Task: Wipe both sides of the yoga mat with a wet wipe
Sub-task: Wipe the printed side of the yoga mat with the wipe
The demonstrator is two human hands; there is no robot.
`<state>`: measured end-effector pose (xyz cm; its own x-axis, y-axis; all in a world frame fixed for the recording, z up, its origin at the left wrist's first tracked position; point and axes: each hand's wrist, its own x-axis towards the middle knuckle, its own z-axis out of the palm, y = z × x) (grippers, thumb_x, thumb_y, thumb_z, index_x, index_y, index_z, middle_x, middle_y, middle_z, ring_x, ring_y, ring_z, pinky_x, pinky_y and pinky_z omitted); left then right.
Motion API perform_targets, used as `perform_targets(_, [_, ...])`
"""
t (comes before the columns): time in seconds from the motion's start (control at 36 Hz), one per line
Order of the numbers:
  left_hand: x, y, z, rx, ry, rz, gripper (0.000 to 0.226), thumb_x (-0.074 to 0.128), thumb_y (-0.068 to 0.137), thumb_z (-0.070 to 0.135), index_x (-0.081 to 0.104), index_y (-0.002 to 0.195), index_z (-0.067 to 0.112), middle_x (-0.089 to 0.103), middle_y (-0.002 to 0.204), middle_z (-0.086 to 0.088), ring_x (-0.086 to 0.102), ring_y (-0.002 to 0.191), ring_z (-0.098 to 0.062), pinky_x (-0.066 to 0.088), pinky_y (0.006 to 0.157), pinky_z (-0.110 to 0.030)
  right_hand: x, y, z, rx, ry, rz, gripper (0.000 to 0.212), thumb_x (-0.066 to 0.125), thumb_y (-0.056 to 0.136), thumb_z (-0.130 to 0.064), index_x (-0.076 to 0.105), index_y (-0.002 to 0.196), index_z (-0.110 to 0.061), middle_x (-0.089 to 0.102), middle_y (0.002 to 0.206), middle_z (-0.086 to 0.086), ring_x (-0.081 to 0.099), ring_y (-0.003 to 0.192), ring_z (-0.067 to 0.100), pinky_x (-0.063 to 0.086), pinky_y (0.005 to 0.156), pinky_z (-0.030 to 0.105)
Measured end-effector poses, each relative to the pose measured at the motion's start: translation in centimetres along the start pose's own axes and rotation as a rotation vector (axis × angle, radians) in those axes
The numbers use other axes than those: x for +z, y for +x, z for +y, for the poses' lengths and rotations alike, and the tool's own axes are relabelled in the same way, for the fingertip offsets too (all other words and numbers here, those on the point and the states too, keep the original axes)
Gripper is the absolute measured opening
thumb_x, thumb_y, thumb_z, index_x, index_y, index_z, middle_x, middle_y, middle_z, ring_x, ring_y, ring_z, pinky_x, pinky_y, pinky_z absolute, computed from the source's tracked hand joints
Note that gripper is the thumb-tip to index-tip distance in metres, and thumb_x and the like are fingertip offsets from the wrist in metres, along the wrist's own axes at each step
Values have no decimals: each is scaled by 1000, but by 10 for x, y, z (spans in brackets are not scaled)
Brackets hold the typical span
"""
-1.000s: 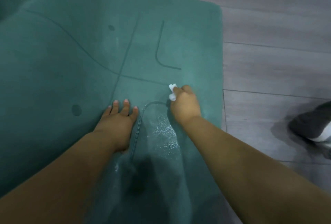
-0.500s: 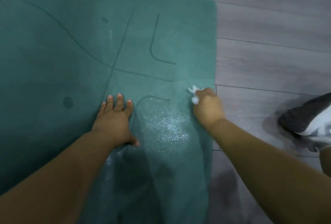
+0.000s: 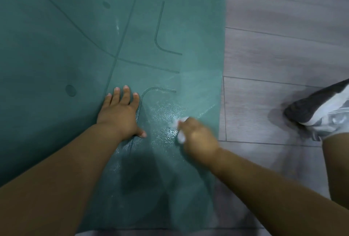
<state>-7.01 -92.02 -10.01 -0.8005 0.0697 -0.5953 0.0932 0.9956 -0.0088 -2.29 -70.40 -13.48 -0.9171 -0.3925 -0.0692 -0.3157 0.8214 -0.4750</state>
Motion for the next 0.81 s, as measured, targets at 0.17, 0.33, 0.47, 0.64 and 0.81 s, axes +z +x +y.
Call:
perform_targets(0.17, [10,-21,3,53,21,22,87,46,89,60,-1,152,24,-15,158,-2,-10,146,-25,-2,118,-39,-19,-17,27,-130,-72,-102,36,49,82,-14,64,114,-13,64,111,9,65,94,24,52,76,26])
perform_targets(0.33, [24,-59,9,67,11,-31,79,50,91,53,6,152,28,-10,159,5,-4,146,-21,7,117,-37,-31,-9,46,426,-55,128,41,42,87,-11,59,124,-4,55,119,19,57,101,35,44,87,30])
perform_targets(0.47, [36,-81,13,68,3,-58,87,56,87,53,3,152,29,-12,158,6,-5,146,-21,10,116,-36,10,-71,-9,-83,38,-114,43,70,70,-4,61,113,-2,63,100,15,64,77,32,56,67,34])
perform_targets(0.64, [42,-80,12,58,-51,-45,89,59,86,53,3,151,31,-14,158,8,-7,146,-20,9,117,-37,-13,-54,27,-271,-42,-266,39,43,82,-21,63,113,-8,64,105,15,65,87,31,56,73,37])
perform_targets(0.81, [48,-78,13,47,-77,-15,90,62,83,52,7,151,32,-13,158,9,-6,146,-19,7,117,-36,-56,19,81,406,-167,10,34,48,92,-4,58,125,-5,52,121,20,56,102,36,45,89,32])
